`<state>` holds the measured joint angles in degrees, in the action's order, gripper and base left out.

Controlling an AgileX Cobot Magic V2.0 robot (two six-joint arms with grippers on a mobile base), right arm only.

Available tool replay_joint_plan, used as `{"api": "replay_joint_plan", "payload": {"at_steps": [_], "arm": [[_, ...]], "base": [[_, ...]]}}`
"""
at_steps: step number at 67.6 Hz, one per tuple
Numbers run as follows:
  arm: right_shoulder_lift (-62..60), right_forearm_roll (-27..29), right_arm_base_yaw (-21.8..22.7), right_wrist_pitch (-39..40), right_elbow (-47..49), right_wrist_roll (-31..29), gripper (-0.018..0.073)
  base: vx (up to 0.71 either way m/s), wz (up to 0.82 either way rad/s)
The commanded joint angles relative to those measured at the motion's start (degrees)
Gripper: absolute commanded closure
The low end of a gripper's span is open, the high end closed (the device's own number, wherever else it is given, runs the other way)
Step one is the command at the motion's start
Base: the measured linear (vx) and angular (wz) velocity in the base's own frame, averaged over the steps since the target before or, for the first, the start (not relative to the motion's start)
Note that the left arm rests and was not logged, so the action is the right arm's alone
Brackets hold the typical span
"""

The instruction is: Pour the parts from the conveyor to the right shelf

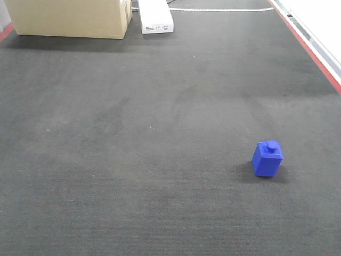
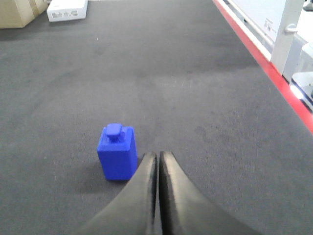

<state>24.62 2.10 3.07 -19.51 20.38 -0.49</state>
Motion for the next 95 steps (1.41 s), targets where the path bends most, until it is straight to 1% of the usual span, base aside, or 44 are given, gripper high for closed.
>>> {"api": "replay_joint_plan", "payload": {"at_steps": [1,9,17,21,30,36,40,45,55,76,85,95], "arm": [[1.4,-0.2,0.2,2.7,2.1,-0.4,0.0552],[2.8,0.7,0.1,0.7,3.8,-0.4,0.0501],[5.0,1.9,0.1,-0.3,5.6,-0.6,0.041],[6.1,2.8,-0.2,-0.5,6.3,-0.7,0.0349],[8.9,2.8,-4.9,-0.6,7.6,-3.3,0.0223],[11.5,2.8,-8.0,-1.0,8.5,-3.3,0.0155],[13.8,2.8,-9.7,-1.4,9.6,-3.3,0.0118],[16.6,2.8,-10.8,-2.3,11.3,-3.4,0.0085],[24.2,2.8,-11.3,-3.8,16.6,-4.9,0.0047],[43.7,3.0,-11.3,-11.1,30.3,-4.6,0.0041],[50.8,2.7,-11.1,-13.8,36.5,-0.8,0.0041],[57.8,-0.1,-11.1,-18.9,43.7,5.0,0.0041]], "base": [[0.0,0.0],[0.0,0.0],[0.0,0.0],[0.0,0.0],[0.0,0.0],[0.0,0.0],[0.0,0.0],[0.0,0.0],[0.0,0.0],[0.0,0.0],[0.0,0.0],[0.0,0.0]]}}
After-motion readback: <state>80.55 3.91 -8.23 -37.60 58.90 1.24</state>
